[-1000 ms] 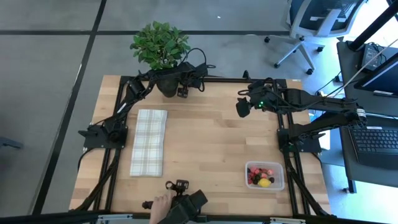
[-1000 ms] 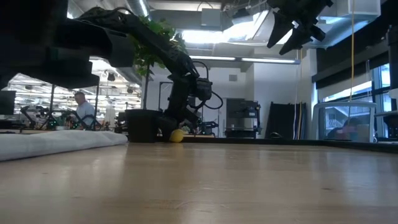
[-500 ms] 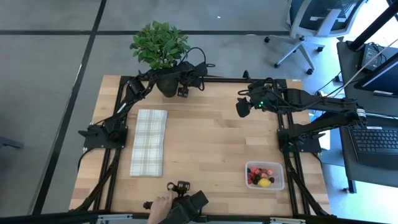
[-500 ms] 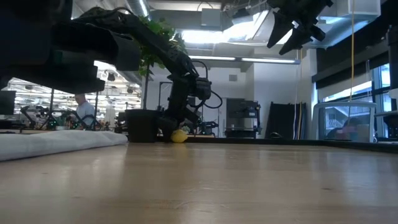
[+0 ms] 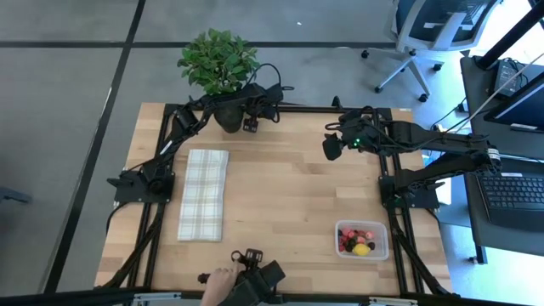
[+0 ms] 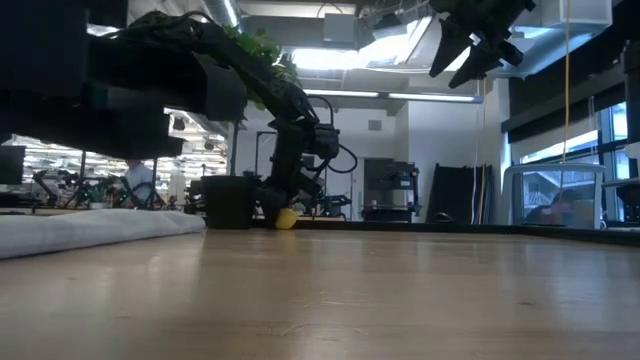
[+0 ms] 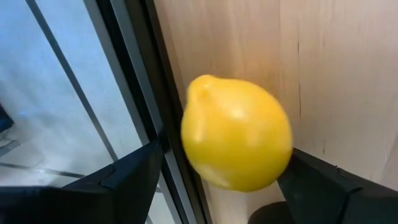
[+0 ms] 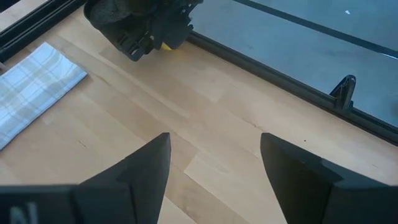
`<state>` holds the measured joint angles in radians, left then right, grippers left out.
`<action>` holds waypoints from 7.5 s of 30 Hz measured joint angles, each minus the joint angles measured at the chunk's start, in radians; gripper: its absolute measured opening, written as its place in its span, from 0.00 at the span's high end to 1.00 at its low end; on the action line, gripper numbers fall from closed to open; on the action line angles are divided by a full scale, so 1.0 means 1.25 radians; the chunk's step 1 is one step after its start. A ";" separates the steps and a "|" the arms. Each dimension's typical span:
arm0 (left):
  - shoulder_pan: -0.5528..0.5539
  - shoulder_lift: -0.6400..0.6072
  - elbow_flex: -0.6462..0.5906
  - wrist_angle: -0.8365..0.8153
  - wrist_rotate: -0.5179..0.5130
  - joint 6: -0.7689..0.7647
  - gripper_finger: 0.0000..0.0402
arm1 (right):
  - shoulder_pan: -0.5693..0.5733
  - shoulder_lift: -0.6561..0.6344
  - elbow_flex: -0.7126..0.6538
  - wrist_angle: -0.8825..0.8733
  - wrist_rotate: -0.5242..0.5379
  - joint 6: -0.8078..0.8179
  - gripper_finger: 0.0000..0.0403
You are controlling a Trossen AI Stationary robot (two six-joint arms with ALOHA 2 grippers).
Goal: Pick and placing Produce into tupperware
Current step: Put the yellow lemon into the transparent bin
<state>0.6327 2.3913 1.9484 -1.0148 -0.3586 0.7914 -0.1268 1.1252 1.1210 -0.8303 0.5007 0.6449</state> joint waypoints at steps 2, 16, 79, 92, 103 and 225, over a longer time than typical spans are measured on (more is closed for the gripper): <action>0.000 0.000 0.000 0.003 0.006 0.000 0.28 | 0.000 0.000 0.000 0.000 0.000 0.000 0.38; 0.000 0.000 0.000 0.031 0.018 0.032 0.35 | 0.000 0.000 0.000 -0.004 0.000 0.000 0.38; -0.004 0.003 -0.001 0.048 -0.019 0.045 0.58 | 0.000 0.000 0.000 -0.004 -0.071 -0.021 0.38; -0.004 0.003 -0.002 0.045 -0.013 0.042 0.42 | 0.000 0.000 0.000 -0.004 -0.071 -0.023 0.38; -0.002 0.002 -0.001 0.061 0.008 0.062 0.42 | 0.000 0.000 0.000 -0.005 -0.071 -0.023 0.38; -0.047 -0.031 -0.031 0.161 0.101 0.003 0.51 | 0.000 0.000 0.000 -0.007 -0.076 -0.038 0.38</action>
<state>0.5739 2.3524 1.9095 -0.8141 -0.2329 0.7952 -0.1271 1.1255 1.1213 -0.8394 0.4061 0.5968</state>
